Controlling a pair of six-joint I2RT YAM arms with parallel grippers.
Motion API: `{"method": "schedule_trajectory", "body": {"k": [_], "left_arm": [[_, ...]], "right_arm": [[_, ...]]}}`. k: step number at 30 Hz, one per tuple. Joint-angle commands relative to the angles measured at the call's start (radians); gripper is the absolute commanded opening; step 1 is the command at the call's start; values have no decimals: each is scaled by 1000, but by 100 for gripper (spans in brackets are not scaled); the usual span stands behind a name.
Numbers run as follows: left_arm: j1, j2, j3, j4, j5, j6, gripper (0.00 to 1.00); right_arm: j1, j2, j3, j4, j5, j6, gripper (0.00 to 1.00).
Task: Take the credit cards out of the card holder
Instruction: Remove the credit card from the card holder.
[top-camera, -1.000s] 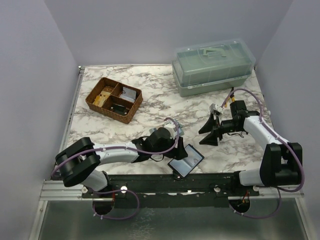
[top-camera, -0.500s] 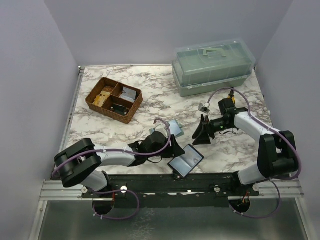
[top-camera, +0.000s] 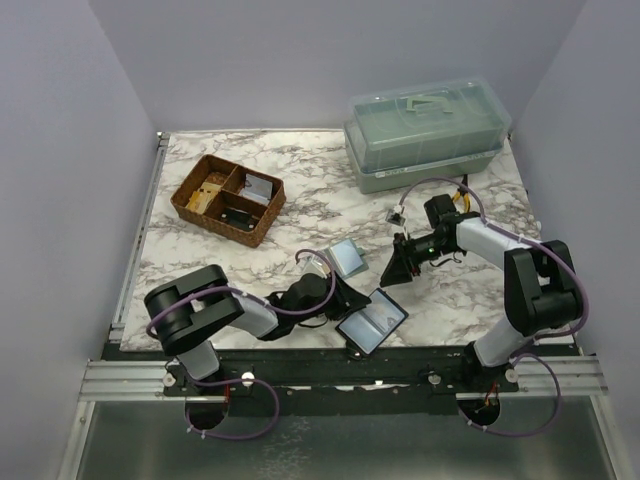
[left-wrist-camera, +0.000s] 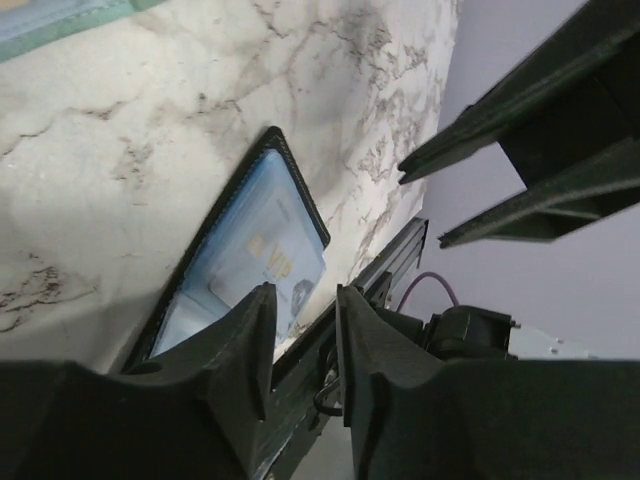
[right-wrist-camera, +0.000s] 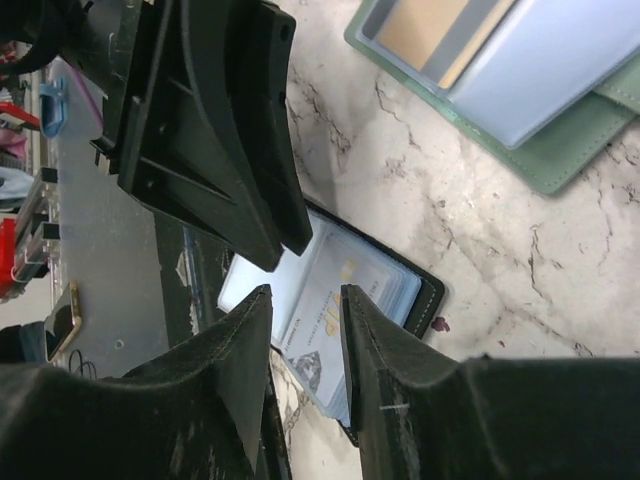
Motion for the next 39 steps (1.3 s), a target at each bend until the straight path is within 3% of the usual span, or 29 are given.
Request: {"method": "schedule_trajectory", "body": {"k": [1, 12, 18, 39], "left_arm": [[-9, 102, 27, 70, -9, -124, 34], [-45, 79, 44, -54, -68, -85, 40], [-64, 4, 81, -271, -121, -48, 39], [-64, 110, 110, -278, -122, -75, 30]], "right_arm": [[18, 31, 24, 32, 84, 36, 40], [73, 103, 44, 12, 157, 25, 44], [94, 132, 54, -2, 179, 15, 44], [134, 166, 66, -24, 239, 14, 45]]}}
